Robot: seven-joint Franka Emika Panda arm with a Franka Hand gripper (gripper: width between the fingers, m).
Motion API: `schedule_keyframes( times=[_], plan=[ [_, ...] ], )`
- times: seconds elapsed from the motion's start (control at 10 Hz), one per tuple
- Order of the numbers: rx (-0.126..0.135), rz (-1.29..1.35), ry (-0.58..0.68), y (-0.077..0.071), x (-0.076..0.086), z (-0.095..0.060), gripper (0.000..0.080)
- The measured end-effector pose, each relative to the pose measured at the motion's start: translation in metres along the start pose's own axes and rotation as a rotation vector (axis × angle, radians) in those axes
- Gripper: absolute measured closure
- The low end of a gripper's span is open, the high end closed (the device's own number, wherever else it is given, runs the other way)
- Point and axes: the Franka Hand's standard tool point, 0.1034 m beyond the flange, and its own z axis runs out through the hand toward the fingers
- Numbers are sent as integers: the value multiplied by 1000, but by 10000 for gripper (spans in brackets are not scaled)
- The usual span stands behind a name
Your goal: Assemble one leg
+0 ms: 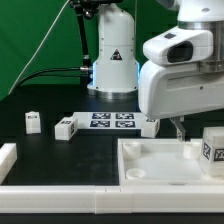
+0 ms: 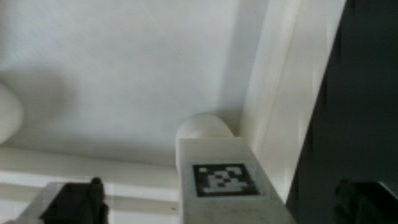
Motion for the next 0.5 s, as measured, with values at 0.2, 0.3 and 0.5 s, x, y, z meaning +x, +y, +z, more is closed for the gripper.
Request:
schedule_keyframes(
  times=[0.2, 0.3, 0.5],
  plan=[
    [-1, 0, 17, 1, 5, 0, 150],
    [-1, 4, 20, 1, 7, -1, 150],
    [-1, 7, 35, 3, 17, -3, 150]
  ],
)
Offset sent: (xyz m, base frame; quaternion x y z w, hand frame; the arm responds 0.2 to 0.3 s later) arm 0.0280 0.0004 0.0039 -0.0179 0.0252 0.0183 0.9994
